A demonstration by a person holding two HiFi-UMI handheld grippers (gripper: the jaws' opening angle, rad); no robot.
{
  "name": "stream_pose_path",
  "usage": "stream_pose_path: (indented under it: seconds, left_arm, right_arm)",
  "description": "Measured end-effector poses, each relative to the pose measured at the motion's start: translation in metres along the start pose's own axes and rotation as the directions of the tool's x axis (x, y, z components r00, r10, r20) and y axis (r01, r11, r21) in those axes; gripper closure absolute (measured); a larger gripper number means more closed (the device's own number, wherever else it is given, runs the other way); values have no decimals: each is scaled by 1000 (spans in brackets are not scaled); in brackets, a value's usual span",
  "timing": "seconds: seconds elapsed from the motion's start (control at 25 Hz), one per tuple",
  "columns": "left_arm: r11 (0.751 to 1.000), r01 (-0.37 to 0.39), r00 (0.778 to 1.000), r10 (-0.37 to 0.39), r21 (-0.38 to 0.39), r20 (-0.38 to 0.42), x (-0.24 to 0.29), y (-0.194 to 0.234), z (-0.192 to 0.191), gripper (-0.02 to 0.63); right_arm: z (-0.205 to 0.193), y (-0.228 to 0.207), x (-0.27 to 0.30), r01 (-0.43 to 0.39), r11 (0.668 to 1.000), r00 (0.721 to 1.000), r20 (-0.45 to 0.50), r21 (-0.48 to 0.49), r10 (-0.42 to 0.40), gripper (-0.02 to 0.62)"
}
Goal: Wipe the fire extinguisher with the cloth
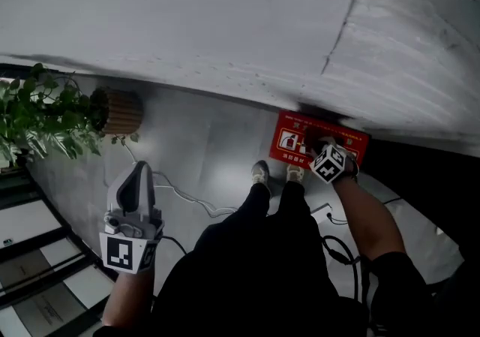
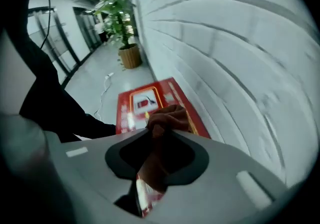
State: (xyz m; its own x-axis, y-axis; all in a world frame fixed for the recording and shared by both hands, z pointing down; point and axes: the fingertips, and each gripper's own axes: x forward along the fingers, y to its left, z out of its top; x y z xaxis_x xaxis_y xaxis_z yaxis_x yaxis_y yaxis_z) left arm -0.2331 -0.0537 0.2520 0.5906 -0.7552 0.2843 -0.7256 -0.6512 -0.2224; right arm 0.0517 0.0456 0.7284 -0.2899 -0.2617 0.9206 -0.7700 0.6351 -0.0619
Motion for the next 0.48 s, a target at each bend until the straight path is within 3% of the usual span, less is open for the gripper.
stream_pose_path:
  seconds: [0.2,0.32,0.48]
  left_arm:
    - [984,-177,982,177,3,-66,-58,29,-15,606]
    - [962,-274,956,271,-13,-112,-95,35,-28,606]
    - [948,-315,940,306,-39,-150,-114,33,-41,606]
  right_arm:
    - [93,56,54,-116,971,993,-12,-210,116,508]
    - [104,83,76,-179,947,983,-95,-266,159,506]
    - [92,93,83,-216,935,970,-170,-280,173,506]
